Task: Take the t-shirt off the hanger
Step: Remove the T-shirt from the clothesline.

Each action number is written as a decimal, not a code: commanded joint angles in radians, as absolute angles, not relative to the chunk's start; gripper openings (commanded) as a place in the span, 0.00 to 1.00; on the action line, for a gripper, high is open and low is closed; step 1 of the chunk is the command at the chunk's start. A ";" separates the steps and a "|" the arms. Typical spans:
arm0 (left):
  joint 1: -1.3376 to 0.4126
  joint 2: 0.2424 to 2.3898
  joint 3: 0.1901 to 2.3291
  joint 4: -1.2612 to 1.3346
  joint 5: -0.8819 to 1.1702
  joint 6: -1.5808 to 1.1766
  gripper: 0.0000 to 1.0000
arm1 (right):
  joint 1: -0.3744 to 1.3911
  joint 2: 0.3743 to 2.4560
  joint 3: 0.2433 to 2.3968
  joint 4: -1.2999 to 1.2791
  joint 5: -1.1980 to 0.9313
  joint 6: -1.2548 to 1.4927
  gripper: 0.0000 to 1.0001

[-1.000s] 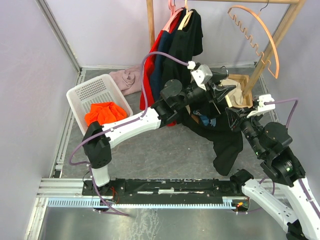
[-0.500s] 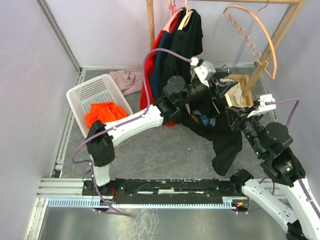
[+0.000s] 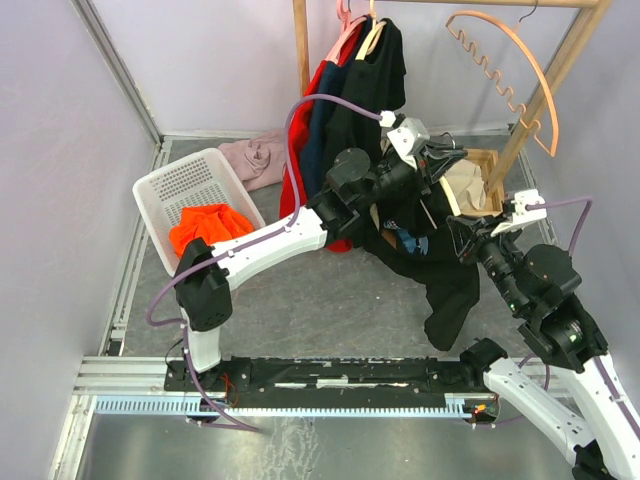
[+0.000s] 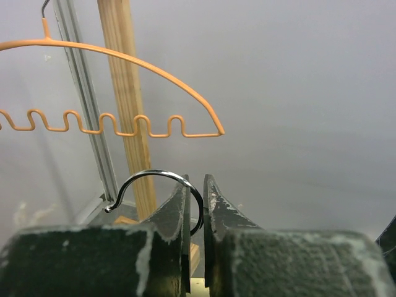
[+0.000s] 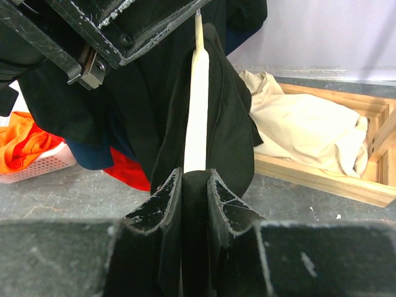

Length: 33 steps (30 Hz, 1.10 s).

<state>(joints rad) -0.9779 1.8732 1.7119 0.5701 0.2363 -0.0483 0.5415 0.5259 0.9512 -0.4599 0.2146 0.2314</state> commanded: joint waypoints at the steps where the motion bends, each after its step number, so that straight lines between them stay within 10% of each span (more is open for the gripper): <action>1: -0.977 1.865 1.753 0.608 0.225 -0.039 0.03 | 0.543 0.527 0.974 -0.386 0.193 0.230 0.01; 15: -0.972 1.810 1.759 0.551 -0.031 0.046 0.03 | 0.543 0.544 1.058 -0.537 0.217 0.227 0.57; 33: -0.921 2.004 2.163 0.348 -0.144 0.061 0.03 | 0.544 0.515 1.023 -0.583 0.087 0.278 0.63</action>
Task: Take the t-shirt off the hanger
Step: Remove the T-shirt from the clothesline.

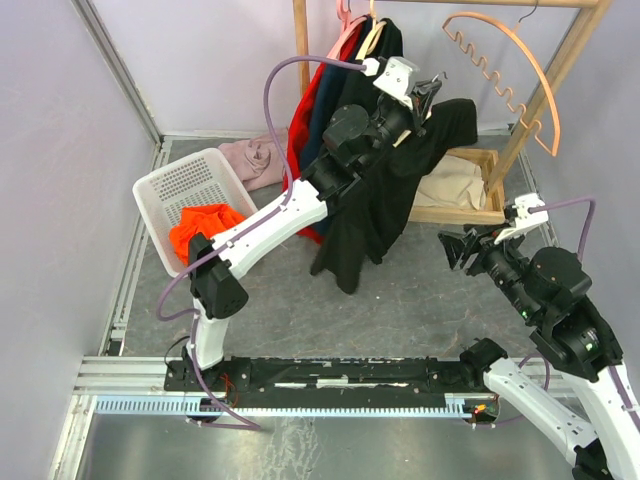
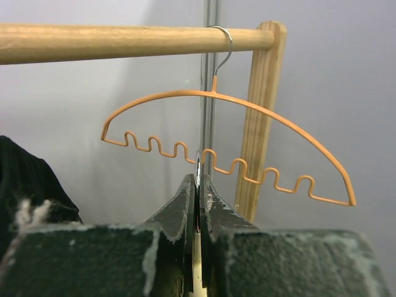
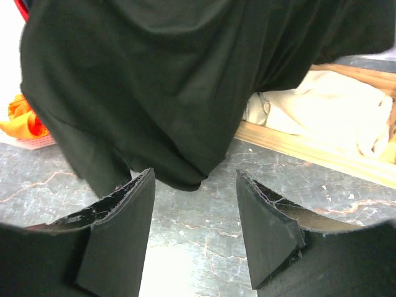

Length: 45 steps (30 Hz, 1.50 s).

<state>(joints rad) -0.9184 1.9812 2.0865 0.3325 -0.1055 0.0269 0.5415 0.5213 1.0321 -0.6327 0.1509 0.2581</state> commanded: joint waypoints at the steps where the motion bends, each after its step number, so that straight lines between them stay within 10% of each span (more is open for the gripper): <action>1: -0.922 2.003 2.161 0.348 -0.142 0.058 0.03 | 0.544 0.515 1.019 -0.568 0.078 0.278 0.62; 25: -0.934 1.954 2.120 0.357 -0.115 -0.011 0.03 | 0.575 0.747 0.894 -0.092 -0.230 0.355 0.62; 40: -0.935 1.955 2.126 0.347 -0.107 -0.006 0.03 | 0.845 0.870 0.883 -0.016 -0.051 0.241 0.62; 45: -0.935 1.950 2.124 0.341 -0.111 0.000 0.03 | 0.918 0.899 0.885 -0.029 0.057 0.203 0.31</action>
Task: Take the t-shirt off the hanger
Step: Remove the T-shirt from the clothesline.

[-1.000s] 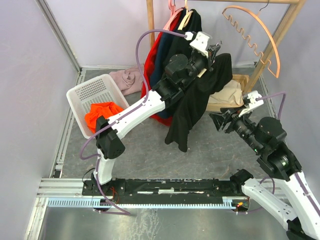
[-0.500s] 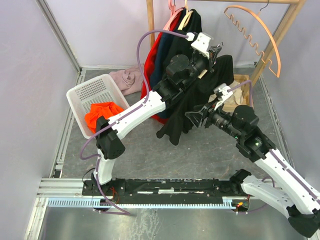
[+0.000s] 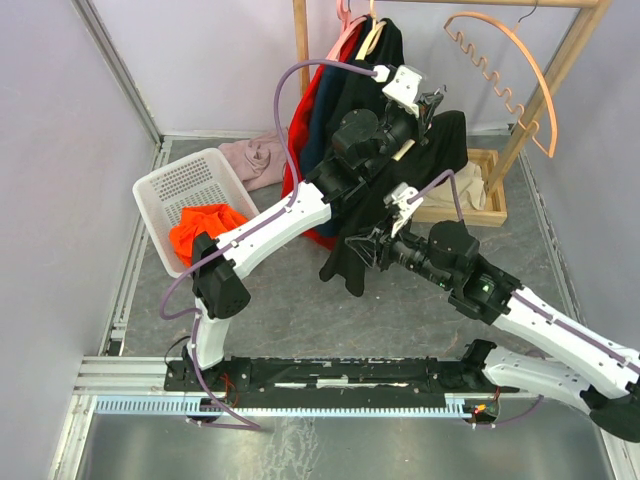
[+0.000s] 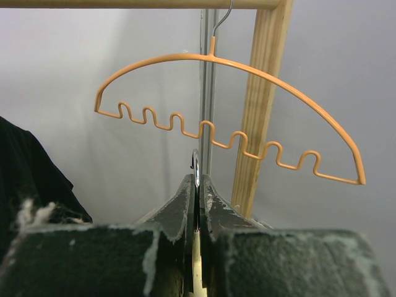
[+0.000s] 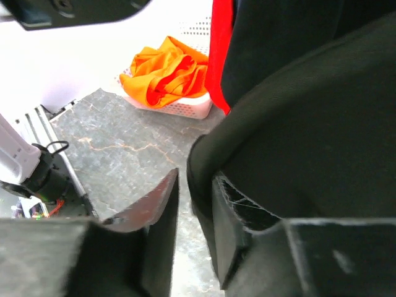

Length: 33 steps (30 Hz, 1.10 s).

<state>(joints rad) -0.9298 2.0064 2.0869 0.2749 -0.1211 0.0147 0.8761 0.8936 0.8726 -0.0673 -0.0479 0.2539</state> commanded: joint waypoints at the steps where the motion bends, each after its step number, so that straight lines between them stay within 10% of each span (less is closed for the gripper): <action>1: -0.935 1.948 2.124 0.339 -0.113 0.002 0.03 | 0.927 0.899 0.883 -0.032 0.070 0.200 0.23; 6: -0.936 1.950 2.132 0.334 -0.121 0.016 0.03 | 0.966 0.886 0.859 -0.033 0.113 0.194 0.01; 33: -0.929 2.019 2.324 0.265 -0.191 0.077 0.03 | 1.185 0.912 0.541 0.107 0.249 0.286 0.01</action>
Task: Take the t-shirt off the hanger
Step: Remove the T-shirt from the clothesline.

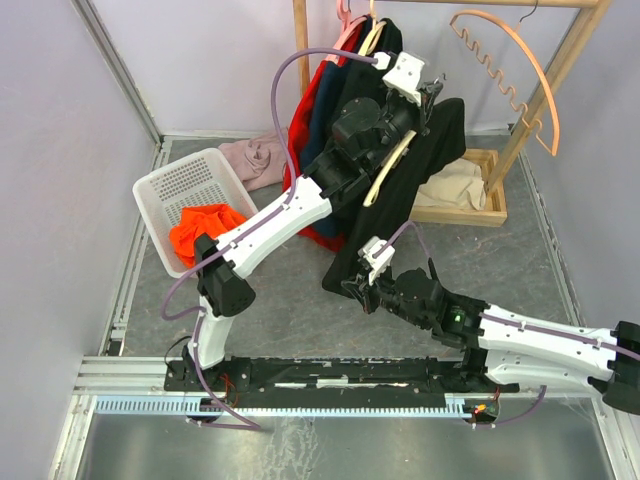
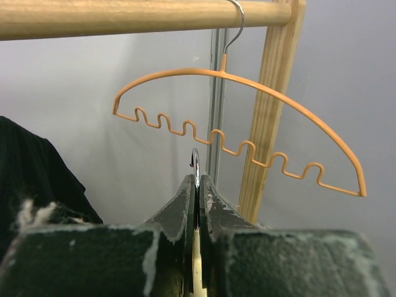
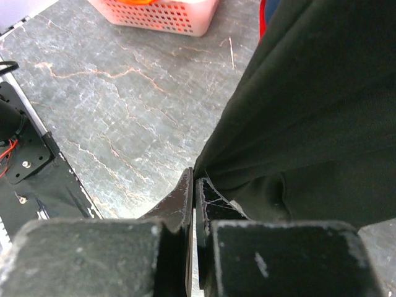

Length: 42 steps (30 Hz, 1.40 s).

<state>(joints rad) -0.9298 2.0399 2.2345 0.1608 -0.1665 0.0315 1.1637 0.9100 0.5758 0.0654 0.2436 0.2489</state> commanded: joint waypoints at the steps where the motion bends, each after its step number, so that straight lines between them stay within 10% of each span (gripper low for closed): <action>1: -0.928 2.019 2.327 0.264 -0.192 0.077 0.03 | 1.189 0.914 0.532 0.111 0.252 0.289 0.01; 27: -0.930 1.954 2.227 0.313 -0.224 0.064 0.03 | 1.247 0.835 0.452 0.064 0.422 0.329 0.01; 35: -0.946 1.821 1.959 0.438 -0.256 0.058 0.03 | 1.247 0.602 0.493 -0.111 0.583 0.365 0.43; 42: -1.008 1.767 1.810 0.533 -0.345 0.108 0.03 | 1.247 0.450 0.572 -0.239 0.656 0.346 0.47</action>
